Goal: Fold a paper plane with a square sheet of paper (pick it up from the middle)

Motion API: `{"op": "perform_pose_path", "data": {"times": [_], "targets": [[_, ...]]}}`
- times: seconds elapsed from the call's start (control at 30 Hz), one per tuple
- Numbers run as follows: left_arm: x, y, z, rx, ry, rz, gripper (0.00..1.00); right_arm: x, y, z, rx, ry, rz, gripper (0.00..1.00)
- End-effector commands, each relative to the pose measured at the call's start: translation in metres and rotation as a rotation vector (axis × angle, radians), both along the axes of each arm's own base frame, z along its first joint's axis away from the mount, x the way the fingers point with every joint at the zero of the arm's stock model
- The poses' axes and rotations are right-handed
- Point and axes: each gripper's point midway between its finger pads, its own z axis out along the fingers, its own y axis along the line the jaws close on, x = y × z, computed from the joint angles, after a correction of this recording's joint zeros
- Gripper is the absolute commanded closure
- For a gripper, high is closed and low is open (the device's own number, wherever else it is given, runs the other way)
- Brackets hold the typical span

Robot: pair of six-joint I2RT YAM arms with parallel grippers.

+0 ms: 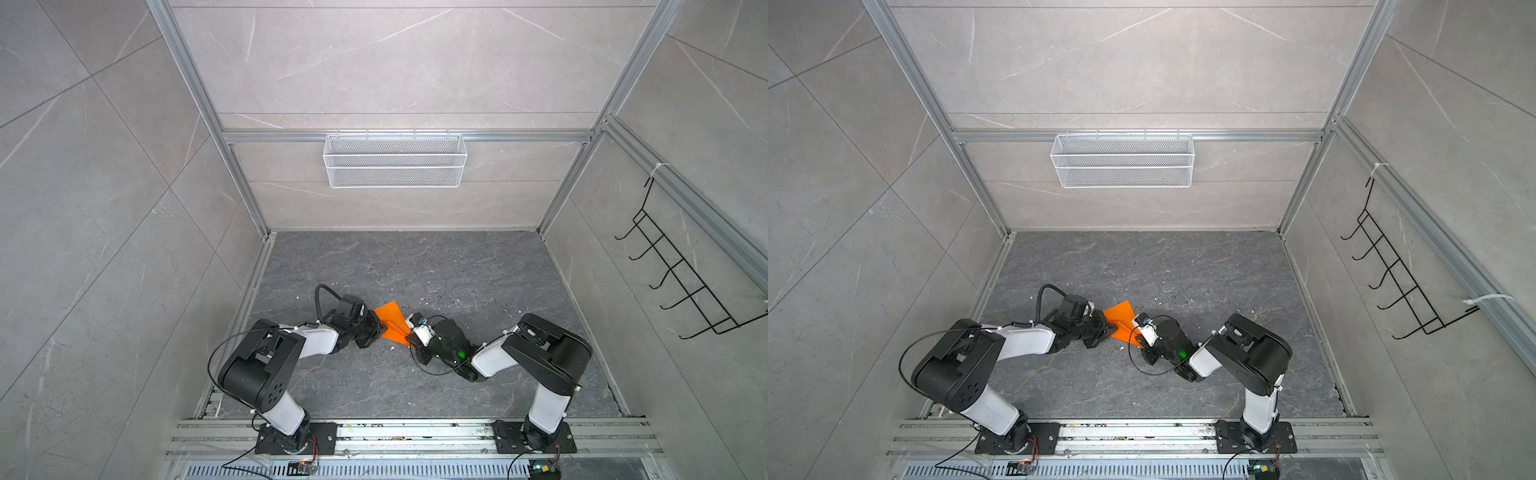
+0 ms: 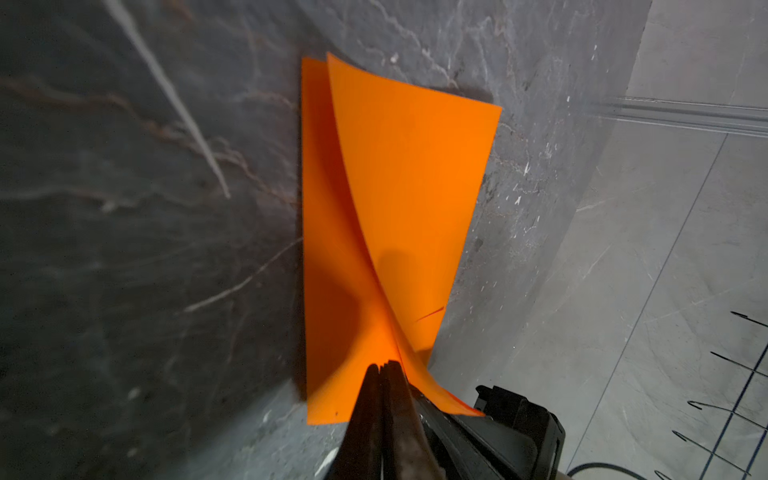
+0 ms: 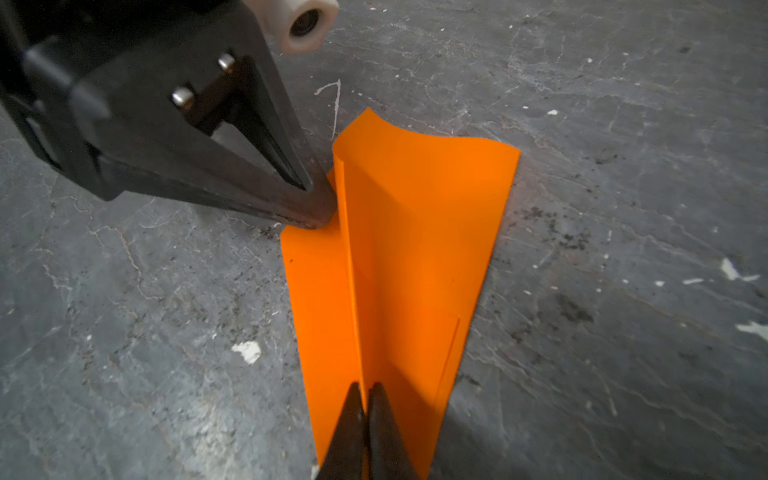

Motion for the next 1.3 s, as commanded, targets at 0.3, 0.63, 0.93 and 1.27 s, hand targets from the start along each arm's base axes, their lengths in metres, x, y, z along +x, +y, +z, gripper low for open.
{"op": "perform_pose_path", "data": {"times": [0.3,0.63,0.93,1.27], "targets": [[-0.012,0.001,-0.032,0.072,0.103,-0.010,1.00,0.006,0.008,0.009,-0.039,-0.038,0.010,0.75],[-0.018,0.006,-0.036,0.097,0.117,0.002,1.00,0.013,0.007,0.007,-0.090,-0.050,-0.060,0.77],[-0.018,0.008,-0.031,0.098,0.100,0.009,1.00,0.007,0.001,0.006,-0.023,0.001,-0.098,0.92],[-0.023,0.014,-0.026,0.114,0.089,0.011,1.00,0.007,-0.002,0.017,0.207,0.170,-0.113,0.94]]}}
